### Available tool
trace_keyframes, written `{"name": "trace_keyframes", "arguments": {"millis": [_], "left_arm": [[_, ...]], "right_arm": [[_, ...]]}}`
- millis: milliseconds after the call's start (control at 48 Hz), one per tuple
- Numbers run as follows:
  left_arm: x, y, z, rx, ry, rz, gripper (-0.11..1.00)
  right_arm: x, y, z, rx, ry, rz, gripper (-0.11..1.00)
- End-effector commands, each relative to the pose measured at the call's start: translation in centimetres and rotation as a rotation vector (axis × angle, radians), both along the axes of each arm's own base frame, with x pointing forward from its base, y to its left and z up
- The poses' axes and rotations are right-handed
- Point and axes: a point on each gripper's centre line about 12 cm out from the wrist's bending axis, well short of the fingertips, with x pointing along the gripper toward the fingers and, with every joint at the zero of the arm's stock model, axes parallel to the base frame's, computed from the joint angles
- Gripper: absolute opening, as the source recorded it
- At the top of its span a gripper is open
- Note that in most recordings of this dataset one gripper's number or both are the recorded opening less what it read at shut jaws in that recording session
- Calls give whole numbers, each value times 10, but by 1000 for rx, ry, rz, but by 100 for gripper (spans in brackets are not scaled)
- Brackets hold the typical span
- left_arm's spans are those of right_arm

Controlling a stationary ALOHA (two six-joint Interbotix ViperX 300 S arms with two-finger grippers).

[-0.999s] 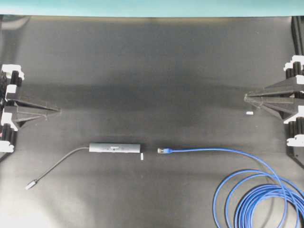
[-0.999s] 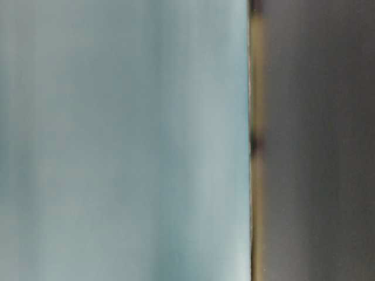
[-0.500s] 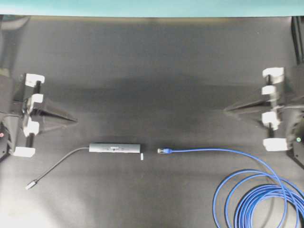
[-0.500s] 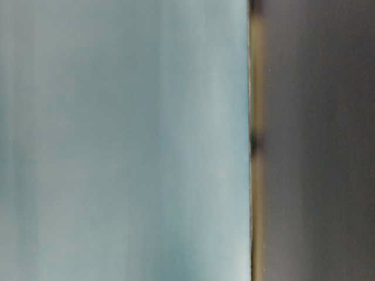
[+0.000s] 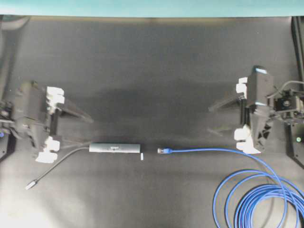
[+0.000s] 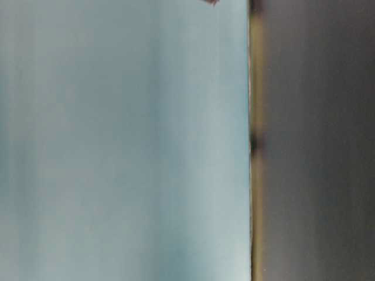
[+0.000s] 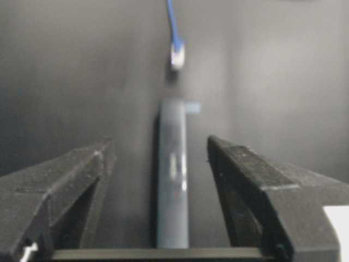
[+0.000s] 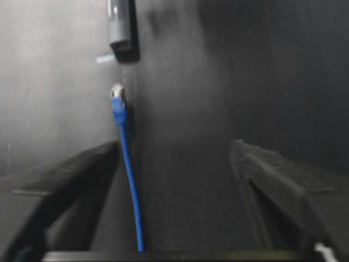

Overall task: Insert the LAN cable into the hub.
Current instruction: 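Move the left gripper toward the grey hub and the right toward the cable, then close the left gripper around the grey Anker hub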

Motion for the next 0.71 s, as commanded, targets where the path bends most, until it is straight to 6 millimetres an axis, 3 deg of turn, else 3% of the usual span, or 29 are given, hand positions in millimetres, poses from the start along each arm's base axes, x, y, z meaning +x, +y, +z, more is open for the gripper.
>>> {"name": "trace_keyframes", "arguments": {"millis": [0,333,687], "left_arm": [[5,-2,-11,-3,-11,-11,68],[23,-4,-66,-40,16,-11,69],[50,-11,-82,-46,10,-32,69]], "right_arm": [[7,-2,5,9,-15,-14,85],[13,-4,5,62,-6,-56,83],[13,-4,4,87,-3,-75,83]]}}
